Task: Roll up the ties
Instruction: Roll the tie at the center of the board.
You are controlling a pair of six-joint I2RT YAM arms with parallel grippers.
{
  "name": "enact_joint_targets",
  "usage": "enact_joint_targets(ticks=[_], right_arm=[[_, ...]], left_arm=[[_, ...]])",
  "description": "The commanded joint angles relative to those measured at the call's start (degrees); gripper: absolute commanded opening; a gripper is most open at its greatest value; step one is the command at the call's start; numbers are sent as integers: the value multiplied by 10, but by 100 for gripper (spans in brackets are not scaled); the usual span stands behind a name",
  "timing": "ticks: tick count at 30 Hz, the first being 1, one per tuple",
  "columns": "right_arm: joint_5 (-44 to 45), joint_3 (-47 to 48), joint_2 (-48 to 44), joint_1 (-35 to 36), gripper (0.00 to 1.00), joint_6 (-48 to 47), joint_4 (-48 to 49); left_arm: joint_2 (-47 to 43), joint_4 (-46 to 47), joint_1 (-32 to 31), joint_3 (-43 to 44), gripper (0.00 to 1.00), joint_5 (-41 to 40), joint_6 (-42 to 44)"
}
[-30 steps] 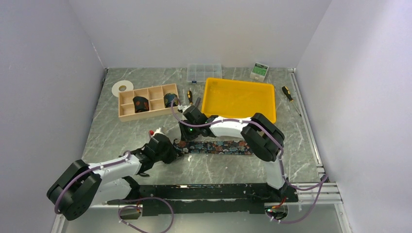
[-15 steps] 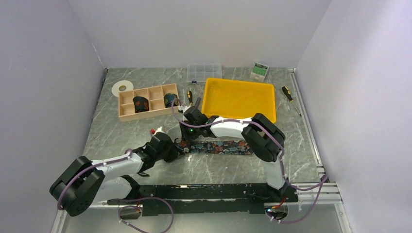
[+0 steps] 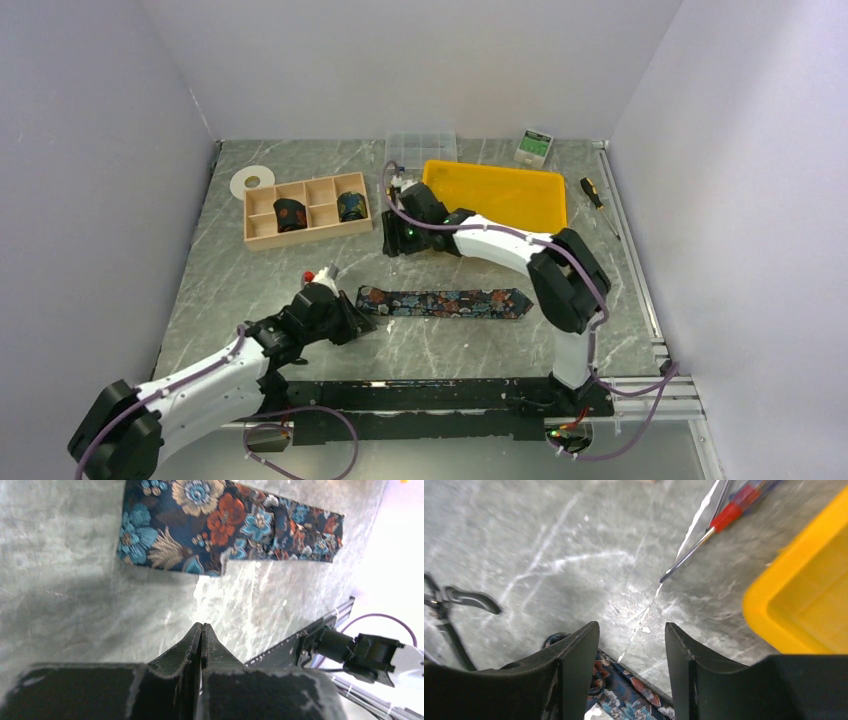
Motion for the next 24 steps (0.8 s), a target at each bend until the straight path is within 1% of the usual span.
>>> enact_joint_targets(ticks=[1, 3, 4, 5, 6, 7, 8, 9, 10, 11, 13, 15, 16, 18, 20, 21, 24], right_arm=[[39, 14, -96, -2, 57, 5, 0], [52, -44, -158, 0, 56, 10, 39], [65, -92, -194, 3, 56, 10, 76], [74, -138, -236, 6, 57, 6, 140], [81, -185, -275, 9, 59, 4, 179], [83, -221, -303, 9, 61, 5, 203], [80, -247, -325, 8, 65, 15, 217], [82, -269, -344, 6, 69, 31, 224], [82, -287, -351, 0, 71, 50, 224], [80, -300, -357, -6, 71, 70, 223], [58, -335, -371, -17, 72, 94, 238], [17, -368, -389, -23, 71, 104, 255], [-6, -375, -396, -27, 70, 96, 248], [-30, -385, -409, -27, 69, 84, 229], [-37, -417, -426, -27, 69, 89, 237], [-39, -431, -434, -28, 69, 92, 242], [-43, -453, -441, -25, 70, 101, 243]], left_arm=[[-64, -98, -3, 36, 9, 37, 45], [-101, -142, -3, 62, 11, 32, 68], [-120, -169, -3, 79, 12, 18, 83], [-140, -194, -3, 99, 15, -1, 97], [-159, -220, -3, 118, 18, -28, 116], [-172, -236, -3, 135, 23, -56, 131], [-183, -247, -2, 150, 31, -89, 143], [-187, -253, -2, 165, 41, -122, 154], [-184, -262, -1, 179, 53, -155, 161], [-175, -272, -1, 195, 60, -192, 165], [-149, -276, 0, 215, 66, -245, 171], [-125, -253, 1, 224, 69, -279, 188], [-120, -240, 3, 222, 70, -287, 195], [-117, -218, 19, 216, 71, -285, 208], [-119, -200, 67, 205, 72, -246, 202], [-117, -188, 101, 198, 73, -207, 195], [-97, -136, 203, 162, 75, -50, 157]])
